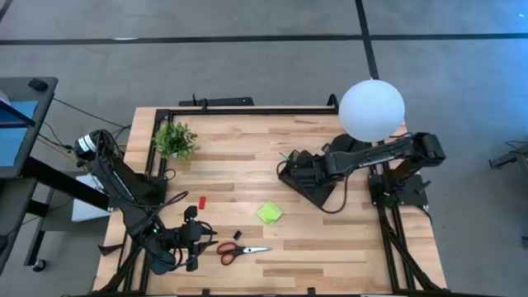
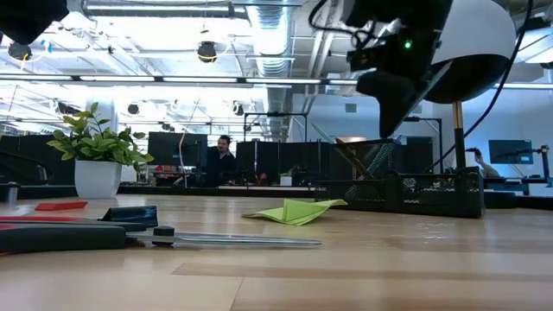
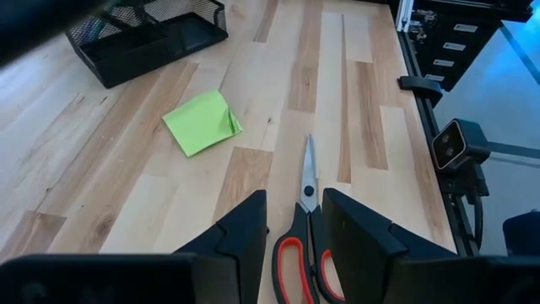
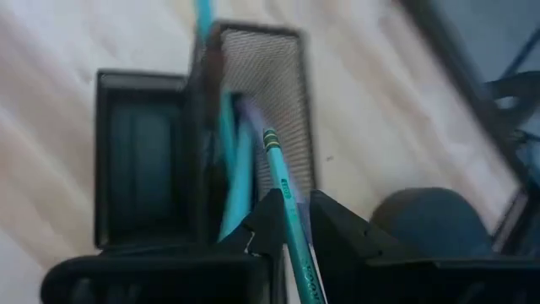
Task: Pick and place office supplies into organizer
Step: Put the blue pencil into the desk organizer, then put the green sticky note into the desk organizer
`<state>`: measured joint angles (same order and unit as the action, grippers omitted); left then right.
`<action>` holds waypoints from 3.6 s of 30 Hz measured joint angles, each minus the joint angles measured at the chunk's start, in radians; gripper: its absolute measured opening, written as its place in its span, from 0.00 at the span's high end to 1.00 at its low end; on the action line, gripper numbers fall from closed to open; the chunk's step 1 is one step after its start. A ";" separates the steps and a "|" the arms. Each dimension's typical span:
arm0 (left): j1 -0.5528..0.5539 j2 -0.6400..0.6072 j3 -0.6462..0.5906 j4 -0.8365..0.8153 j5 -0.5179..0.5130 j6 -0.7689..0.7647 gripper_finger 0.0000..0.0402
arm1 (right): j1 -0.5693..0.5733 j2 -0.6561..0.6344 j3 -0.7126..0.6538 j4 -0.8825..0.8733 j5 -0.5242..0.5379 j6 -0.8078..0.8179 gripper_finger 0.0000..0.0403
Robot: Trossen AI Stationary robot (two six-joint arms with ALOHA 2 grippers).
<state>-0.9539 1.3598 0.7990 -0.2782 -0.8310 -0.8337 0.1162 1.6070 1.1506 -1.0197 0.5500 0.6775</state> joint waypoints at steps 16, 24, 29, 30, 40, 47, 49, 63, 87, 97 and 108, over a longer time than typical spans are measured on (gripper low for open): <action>0.000 0.000 0.000 -0.001 0.000 0.000 0.72 | -0.112 0.076 0.000 0.095 -0.138 -0.241 0.84; 0.000 0.000 0.000 -0.002 0.004 0.001 0.72 | -0.133 0.076 0.000 0.158 -0.169 -0.229 0.84; 0.000 0.000 0.000 -0.002 0.006 0.001 0.72 | -0.133 0.076 0.002 0.167 -0.181 -0.234 0.83; 0.000 0.000 0.000 -0.002 0.006 0.001 0.72 | -0.137 0.076 0.006 0.162 -0.194 -0.235 0.83; 0.000 0.000 0.000 -0.002 0.006 0.001 0.72 | -0.171 0.075 0.072 0.111 -0.266 -0.283 0.78; 0.000 0.000 0.000 -0.002 0.006 0.001 0.72 | -0.184 0.075 0.082 0.104 -0.262 -0.287 0.57; 0.000 0.000 0.000 -0.003 0.006 0.001 0.72 | -0.184 0.074 0.082 0.103 -0.262 -0.287 0.52; 0.000 0.000 0.000 -0.022 0.006 0.000 0.72 | -0.142 0.074 0.334 0.072 -0.264 -0.289 0.60; -0.002 0.000 0.000 -0.007 0.001 -0.026 0.72 | 0.336 0.405 0.432 0.115 -0.203 -0.417 0.69; -0.001 0.000 0.000 0.004 -0.003 -0.026 0.72 | 0.298 0.529 0.431 0.102 -0.210 -0.425 0.69; -0.001 0.000 0.000 0.000 -0.003 -0.025 0.72 | 0.281 0.538 0.433 0.276 -0.300 -0.551 0.69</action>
<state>-0.9550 1.3594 0.7986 -0.2784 -0.8341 -0.8589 0.3969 2.1454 1.5840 -0.7442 0.2501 0.1265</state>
